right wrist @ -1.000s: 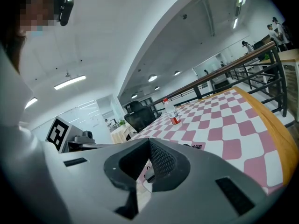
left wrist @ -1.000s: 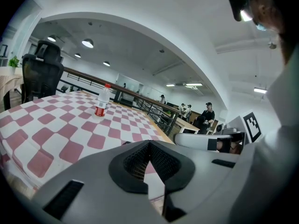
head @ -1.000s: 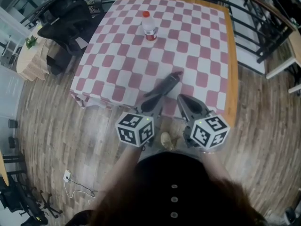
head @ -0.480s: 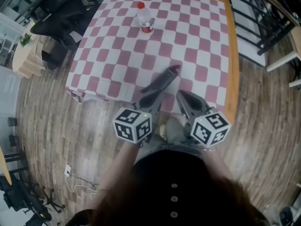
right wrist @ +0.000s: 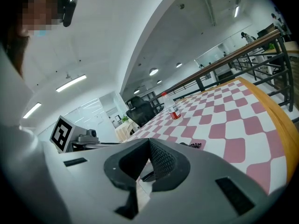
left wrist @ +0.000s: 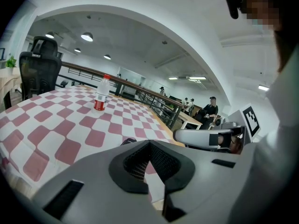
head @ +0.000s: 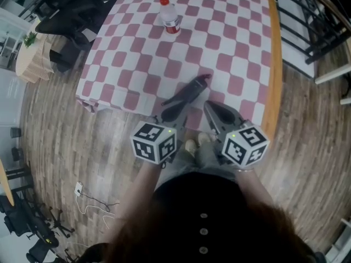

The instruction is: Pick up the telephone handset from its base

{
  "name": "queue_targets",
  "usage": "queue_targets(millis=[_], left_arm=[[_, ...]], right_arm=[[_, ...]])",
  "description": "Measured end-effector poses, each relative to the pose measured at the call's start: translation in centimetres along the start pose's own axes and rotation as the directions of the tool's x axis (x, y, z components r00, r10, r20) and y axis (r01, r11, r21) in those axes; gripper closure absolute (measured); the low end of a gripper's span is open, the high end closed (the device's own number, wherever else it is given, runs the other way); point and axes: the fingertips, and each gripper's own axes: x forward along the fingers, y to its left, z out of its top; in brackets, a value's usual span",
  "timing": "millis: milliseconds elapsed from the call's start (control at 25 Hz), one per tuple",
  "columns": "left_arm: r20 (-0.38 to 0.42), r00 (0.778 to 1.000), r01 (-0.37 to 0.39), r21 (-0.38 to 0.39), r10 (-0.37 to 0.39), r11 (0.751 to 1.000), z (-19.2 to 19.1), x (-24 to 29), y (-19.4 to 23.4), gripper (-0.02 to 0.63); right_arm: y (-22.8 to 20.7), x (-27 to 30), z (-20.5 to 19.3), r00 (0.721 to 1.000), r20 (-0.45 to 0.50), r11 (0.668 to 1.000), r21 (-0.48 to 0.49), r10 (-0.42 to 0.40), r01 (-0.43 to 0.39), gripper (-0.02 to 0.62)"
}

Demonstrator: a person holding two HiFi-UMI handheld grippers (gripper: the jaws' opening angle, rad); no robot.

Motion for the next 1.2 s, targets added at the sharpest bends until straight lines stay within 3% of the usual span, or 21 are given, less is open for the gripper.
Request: queue_targets(millis=[360,560,880,1200], left_arm=[[-0.05,0.998,-0.032,0.055,0.035,0.998,-0.7,1.0,0.7,0.598],[-0.071,0.992,-0.091,0.139,0.101,0.986,-0.7,1.8,1.6,0.597],[-0.165,0.981,-0.068,0.212,0.104,0.975,-1.8,3.4,2.5,0.593],[-0.252,0.958,-0.058,0.299,0.137,0.952,-2.8,4.8,3.7,0.474]], right_arm=[[-0.8,0.4,-1.2,0.999,-0.036,1.0,0.015,0.007,-0.006,0.586],[-1.8,0.8,-1.7,0.999,-0.044,0.999,0.034,-0.004,0.005,0.586],[-3.4,1.6,-2.4,0.999,-0.035,0.996,0.079,-0.024,0.027,0.586],[-4.7,2.5,-3.2,0.999,-0.041,0.992,0.123,-0.032,0.037,0.586]])
